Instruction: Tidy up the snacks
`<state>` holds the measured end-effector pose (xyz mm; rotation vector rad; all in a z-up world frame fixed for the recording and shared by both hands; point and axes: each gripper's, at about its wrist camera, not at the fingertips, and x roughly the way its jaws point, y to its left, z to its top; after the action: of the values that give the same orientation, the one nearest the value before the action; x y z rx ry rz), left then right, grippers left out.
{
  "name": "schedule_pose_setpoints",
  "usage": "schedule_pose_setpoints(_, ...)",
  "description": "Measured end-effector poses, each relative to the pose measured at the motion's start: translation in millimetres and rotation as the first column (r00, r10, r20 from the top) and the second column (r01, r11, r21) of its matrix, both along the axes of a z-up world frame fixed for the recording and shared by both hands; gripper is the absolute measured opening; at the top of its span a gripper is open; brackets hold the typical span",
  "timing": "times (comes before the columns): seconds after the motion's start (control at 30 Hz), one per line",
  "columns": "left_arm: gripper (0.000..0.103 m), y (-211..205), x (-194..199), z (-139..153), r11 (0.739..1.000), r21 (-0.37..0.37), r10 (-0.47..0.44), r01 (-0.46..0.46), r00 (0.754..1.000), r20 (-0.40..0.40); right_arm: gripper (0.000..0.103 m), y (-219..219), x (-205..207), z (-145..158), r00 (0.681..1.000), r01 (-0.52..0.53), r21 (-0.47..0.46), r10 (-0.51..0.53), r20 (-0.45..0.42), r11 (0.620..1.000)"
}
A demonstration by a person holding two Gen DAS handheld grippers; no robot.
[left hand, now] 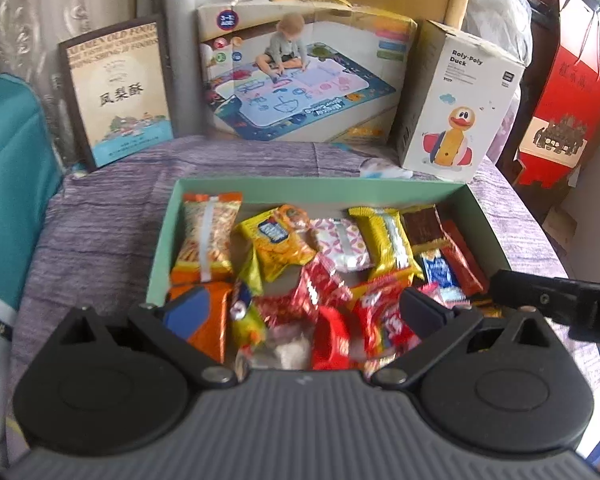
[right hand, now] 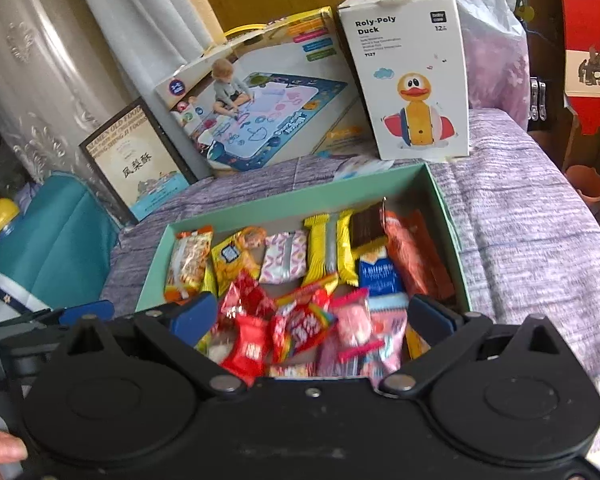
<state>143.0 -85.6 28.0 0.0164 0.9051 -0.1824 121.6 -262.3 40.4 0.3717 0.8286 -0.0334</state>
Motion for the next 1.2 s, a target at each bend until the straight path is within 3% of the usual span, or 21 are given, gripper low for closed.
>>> schedule_pose_setpoints(0.47, 0.103, 41, -63, -28, 0.997, 0.042, 0.068, -0.066, 0.997, -0.045, 0.103, 22, -61, -31, 0.991, -0.040, -0.078, 0.029, -0.128, 0.996)
schedule_pose_setpoints(0.73, 0.103, 43, -68, -47, 0.995, 0.060, 0.079, -0.073, 0.992, -0.095, 0.103, 40, -65, -48, 0.981, -0.066, -0.127, 0.042, -0.189, 0.990)
schedule_pose_setpoints(1.2, 0.103, 48, -66, -59, 0.993, 0.073, 0.097, -0.088, 0.987, -0.131, 0.103, 39, -62, -49, 0.976, -0.080, -0.147, 0.047, -0.212, 0.986)
